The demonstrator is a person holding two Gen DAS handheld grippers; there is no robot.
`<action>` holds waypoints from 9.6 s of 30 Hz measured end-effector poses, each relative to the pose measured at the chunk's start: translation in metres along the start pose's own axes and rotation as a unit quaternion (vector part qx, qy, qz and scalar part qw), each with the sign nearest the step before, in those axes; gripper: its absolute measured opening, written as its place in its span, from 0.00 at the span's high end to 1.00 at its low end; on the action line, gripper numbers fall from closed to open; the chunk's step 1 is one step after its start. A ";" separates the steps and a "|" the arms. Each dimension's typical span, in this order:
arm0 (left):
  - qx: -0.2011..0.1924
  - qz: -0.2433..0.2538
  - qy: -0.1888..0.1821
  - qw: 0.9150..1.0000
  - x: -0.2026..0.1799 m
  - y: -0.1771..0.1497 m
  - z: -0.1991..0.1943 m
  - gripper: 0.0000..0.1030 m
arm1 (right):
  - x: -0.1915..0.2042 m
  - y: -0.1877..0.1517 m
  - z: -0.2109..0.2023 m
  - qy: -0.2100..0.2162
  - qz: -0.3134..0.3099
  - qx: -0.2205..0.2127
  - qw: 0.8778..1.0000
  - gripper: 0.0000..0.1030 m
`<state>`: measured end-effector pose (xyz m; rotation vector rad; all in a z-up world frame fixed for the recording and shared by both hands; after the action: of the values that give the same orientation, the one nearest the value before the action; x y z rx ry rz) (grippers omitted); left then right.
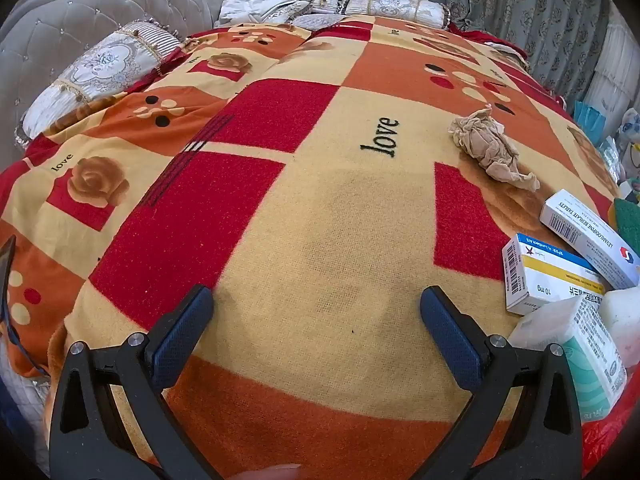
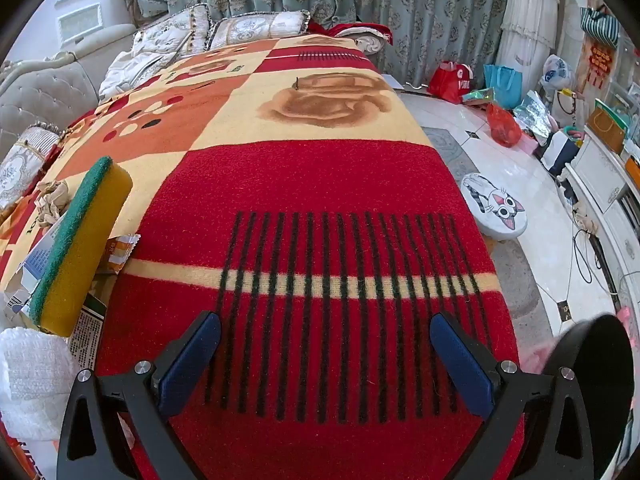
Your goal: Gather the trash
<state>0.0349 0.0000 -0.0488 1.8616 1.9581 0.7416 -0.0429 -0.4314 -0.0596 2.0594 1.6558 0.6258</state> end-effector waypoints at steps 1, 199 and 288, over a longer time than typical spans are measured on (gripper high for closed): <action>0.000 0.000 0.000 1.000 0.000 0.000 0.000 0.00 | 0.000 0.000 0.000 0.000 0.000 0.000 1.000 0.00; -0.059 0.175 -0.262 0.947 -0.220 -0.059 -0.236 0.79 | 0.031 -0.126 -0.135 0.170 -0.181 0.056 0.967 0.39; -0.048 0.157 -0.212 0.963 -0.301 -0.074 -0.224 0.42 | -0.090 -0.071 -0.152 0.073 0.037 -0.045 0.996 0.35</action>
<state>-0.1283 -0.3295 0.0558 2.0877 1.3608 0.4577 -0.2050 -0.4982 0.0151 2.0615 1.6037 0.8794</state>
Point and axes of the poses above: each gripper's, at about its wrist camera, not at the fingertips, and z roughly the way its jaws point, x to its left, y to its top, the point moved 6 cm from there along z, roughly the way its jaws point, and after that the axes turned 8 degrees about y, right-handed, at the moved point
